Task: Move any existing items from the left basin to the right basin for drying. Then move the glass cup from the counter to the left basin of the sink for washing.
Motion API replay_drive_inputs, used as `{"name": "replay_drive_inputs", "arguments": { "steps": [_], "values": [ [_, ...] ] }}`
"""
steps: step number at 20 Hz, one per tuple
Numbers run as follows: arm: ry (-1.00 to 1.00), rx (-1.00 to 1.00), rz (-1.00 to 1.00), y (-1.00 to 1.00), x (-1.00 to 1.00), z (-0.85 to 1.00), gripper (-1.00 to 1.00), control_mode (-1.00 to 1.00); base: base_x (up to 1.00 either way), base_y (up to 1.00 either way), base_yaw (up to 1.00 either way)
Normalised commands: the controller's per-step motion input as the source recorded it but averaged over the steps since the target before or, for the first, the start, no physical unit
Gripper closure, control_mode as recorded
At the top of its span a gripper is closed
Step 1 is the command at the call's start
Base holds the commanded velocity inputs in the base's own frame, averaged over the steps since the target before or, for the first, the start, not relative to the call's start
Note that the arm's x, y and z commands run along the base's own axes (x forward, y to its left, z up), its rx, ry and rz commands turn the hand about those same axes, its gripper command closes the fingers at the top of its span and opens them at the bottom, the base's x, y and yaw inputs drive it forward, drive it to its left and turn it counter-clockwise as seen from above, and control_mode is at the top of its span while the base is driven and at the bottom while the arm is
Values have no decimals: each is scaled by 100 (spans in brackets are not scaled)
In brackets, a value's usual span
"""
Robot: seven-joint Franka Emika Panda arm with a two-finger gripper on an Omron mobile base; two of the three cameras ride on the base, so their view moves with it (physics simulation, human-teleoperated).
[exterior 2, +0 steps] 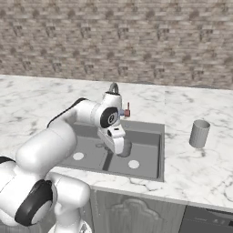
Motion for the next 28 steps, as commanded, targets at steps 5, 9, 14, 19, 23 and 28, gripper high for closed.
{"name": "replay_drive_inputs", "arguments": {
  "steps": [5, 9, 14, 19, 23, 28],
  "values": [
    [0, 6, 0, -64, 15, -39, 100, -100, 0, 0, 0],
    [-2, 1, 3, -35, 32, -37, 100, -100, 0, 0, 0],
    [-2, 1, 7, -24, 51, -25, 100, -100, 0, 0, 0],
    [0, 1, 8, -13, 50, -26, 100, -100, 0, 0, 0],
    [0, 1, 8, -6, 43, -33, 100, -100, 0, 0, 0],
    [0, 2, 9, -4, 34, -40, 100, -100, 0, 0, 0]
  ]
}}
